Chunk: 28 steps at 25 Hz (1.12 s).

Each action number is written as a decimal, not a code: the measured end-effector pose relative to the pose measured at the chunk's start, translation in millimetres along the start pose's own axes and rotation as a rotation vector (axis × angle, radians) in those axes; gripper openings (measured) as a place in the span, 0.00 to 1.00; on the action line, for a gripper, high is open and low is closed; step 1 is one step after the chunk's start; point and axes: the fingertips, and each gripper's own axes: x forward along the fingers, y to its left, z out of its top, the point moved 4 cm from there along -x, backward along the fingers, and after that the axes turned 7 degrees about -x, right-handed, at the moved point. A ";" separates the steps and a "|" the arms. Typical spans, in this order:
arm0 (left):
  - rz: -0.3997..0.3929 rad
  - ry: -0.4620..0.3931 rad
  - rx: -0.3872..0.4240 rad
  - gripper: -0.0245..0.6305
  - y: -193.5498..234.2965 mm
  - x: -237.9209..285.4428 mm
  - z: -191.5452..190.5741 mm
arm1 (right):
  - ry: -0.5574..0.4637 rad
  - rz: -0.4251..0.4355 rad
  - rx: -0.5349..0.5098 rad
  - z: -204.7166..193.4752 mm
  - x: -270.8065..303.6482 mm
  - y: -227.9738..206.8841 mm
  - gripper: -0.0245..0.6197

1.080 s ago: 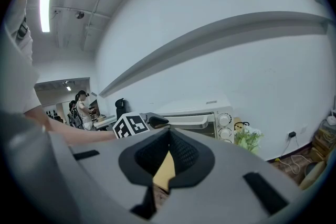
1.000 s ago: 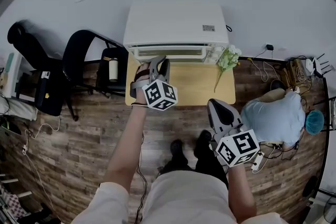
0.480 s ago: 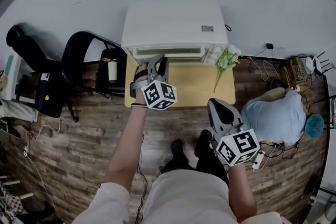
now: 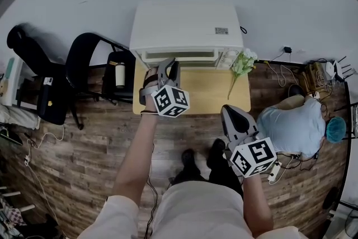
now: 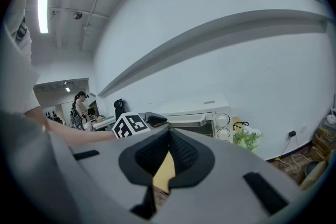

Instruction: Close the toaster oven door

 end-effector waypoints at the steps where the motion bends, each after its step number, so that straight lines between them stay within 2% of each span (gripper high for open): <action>1: 0.000 0.005 -0.007 0.12 0.2 -0.1 -0.2 | -0.001 0.000 0.000 0.1 -0.8 -0.1 0.04; 17: 0.043 0.020 -0.090 0.12 2.0 -5.5 2.1 | -0.008 -0.025 0.000 -3.8 -29.2 -3.8 0.04; 24: 0.050 0.009 -0.089 0.12 -6.2 -26.6 7.6 | -0.006 -0.022 -0.007 -4.0 -41.2 -5.0 0.04; 28: 0.038 0.021 -0.136 0.12 -13.6 -49.0 4.4 | -0.014 -0.005 -0.009 -8.3 -46.1 0.7 0.04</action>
